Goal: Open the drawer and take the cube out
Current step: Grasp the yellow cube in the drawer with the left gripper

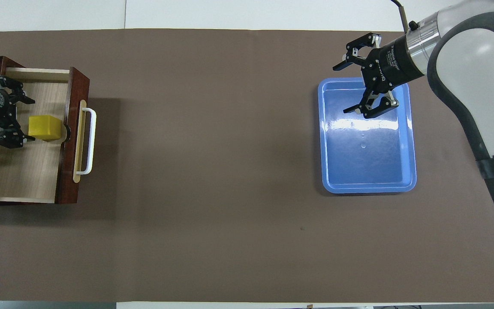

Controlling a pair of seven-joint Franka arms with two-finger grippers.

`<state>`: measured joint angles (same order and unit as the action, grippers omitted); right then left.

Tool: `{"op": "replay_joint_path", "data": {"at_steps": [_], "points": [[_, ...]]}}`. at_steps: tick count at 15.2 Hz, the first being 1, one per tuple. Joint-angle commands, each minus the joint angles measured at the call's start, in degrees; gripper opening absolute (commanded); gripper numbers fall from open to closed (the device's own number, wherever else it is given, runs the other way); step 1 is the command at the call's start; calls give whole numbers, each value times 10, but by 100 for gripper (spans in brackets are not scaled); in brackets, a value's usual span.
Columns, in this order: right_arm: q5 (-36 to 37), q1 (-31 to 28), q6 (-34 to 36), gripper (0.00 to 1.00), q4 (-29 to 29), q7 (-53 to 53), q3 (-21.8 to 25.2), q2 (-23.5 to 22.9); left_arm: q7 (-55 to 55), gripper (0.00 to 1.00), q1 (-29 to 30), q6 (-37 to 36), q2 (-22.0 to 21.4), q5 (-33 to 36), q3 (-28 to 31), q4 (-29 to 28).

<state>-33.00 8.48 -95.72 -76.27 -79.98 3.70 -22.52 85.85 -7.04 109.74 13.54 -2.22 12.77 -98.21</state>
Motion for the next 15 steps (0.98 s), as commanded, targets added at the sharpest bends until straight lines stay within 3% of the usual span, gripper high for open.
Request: {"op": "replay_joint_path", "data": {"at_steps": [1,7,8,11,12,15], "points": [[-15,-4,-3,99,10,-10,-1,-8,11,100,-10,21,-28,-3,9,-47],[-6,3,8,99,14,-11,0,-7,21,99,-12,25,-36,-3,11,-60],[-7,5,7,99,15,-11,0,-8,28,84,-13,25,-36,-3,10,-60],[-9,28,-2,98,15,-31,0,-9,29,7,-13,28,-35,-3,9,-57],[-10,36,-9,98,15,-39,0,-9,27,0,-13,30,-33,-3,9,-53],[-15,65,-38,97,9,-60,-1,-8,21,0,-13,23,-26,-3,9,-23]]}}
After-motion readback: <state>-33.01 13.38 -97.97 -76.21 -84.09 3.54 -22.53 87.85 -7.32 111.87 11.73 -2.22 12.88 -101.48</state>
